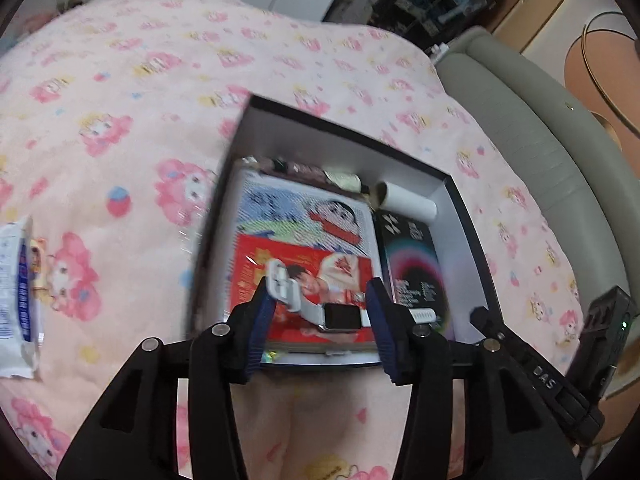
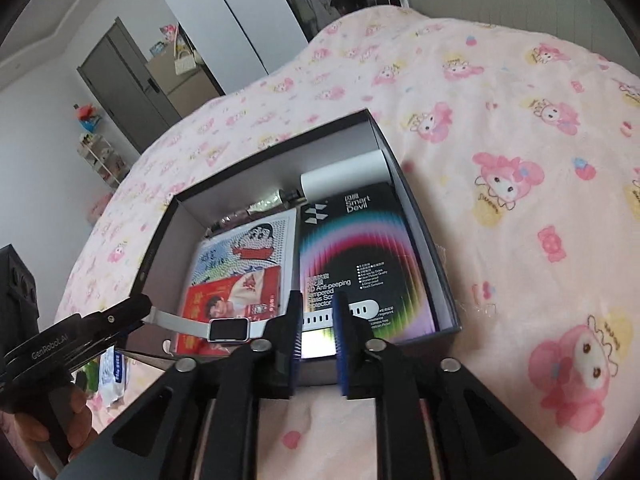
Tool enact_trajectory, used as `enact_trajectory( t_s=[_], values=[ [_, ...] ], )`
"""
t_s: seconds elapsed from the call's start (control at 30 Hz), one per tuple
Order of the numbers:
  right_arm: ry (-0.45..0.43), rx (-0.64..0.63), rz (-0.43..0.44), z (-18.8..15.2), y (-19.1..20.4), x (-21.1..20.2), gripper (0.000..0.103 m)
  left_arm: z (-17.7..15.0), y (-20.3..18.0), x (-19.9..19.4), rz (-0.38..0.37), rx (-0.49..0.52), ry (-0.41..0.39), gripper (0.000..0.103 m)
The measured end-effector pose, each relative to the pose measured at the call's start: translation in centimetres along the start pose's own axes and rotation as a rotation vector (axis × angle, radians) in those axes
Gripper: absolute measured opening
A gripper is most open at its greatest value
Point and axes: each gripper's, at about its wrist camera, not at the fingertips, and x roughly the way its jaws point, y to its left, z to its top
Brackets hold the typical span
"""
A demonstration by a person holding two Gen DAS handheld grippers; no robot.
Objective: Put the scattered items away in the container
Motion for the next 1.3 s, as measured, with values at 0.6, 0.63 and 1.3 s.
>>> enact_trajectory(
  t_s=[0.6, 0.63, 1.3],
  values=[
    [-0.027, -0.131, -0.024, -2.1, 5.9, -5.7, 0.036, -2.4, -1.8, -7.6, -0.033, 0.175, -0.138, 0.05],
    [-0.033, -0.141, -0.024, -2.2, 6.4, -6.3, 0.041, -2.7, -2.0, -8.2, -0.032, 0.184, -0.144, 0.05],
    [-0.009, -0.309, 0.035, -8.5, 14.2, -10.8, 0.047, -10.0, -0.2, -17.2, 0.01, 0.214, -0.163, 0.051]
  ],
)
